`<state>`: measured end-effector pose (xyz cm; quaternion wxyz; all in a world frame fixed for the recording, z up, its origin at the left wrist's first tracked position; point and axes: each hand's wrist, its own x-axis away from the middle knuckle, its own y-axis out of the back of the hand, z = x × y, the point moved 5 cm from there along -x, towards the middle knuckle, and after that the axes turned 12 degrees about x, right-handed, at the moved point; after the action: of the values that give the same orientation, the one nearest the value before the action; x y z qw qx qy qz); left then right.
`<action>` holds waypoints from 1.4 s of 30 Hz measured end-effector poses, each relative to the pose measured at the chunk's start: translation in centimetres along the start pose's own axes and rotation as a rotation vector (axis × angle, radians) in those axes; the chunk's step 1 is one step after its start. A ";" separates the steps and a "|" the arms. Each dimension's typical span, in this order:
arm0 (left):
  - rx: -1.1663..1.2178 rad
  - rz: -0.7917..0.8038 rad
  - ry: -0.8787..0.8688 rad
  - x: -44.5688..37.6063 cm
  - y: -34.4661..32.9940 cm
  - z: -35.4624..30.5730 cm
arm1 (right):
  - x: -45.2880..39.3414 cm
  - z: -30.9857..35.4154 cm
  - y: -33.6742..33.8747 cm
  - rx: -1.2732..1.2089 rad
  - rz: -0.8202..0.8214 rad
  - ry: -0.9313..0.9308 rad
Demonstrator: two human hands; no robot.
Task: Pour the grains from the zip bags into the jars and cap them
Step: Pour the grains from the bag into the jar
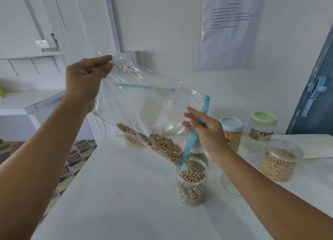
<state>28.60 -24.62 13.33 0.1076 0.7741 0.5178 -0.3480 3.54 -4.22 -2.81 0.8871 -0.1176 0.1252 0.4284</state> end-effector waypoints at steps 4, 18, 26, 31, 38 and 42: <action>0.005 0.004 -0.001 0.0 -0.1 0.1 | 0.0 0.0 0.1 0.002 -0.007 0.001; 0.002 0.045 -0.027 0.3 -0.8 -0.4 | -0.1 -0.1 0.8 0.002 -0.032 0.015; 0.023 0.038 -0.024 0.0 -0.6 -0.2 | -0.1 -0.3 0.6 -0.002 -0.022 0.016; 0.024 0.046 -0.027 0.0 -0.6 -0.1 | -0.2 -0.4 0.6 0.001 -0.022 0.017; 0.032 0.053 -0.026 0.0 -1.0 -0.1 | -0.2 -0.6 0.7 -0.001 -0.028 0.011; 0.037 0.051 -0.028 -0.1 -1.0 -0.1 | -0.3 -0.5 0.7 -0.003 -0.026 0.012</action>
<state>27.74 -24.24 13.63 0.1093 0.7840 0.4898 -0.3654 2.77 -4.17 -3.30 0.8917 -0.1233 0.1281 0.4163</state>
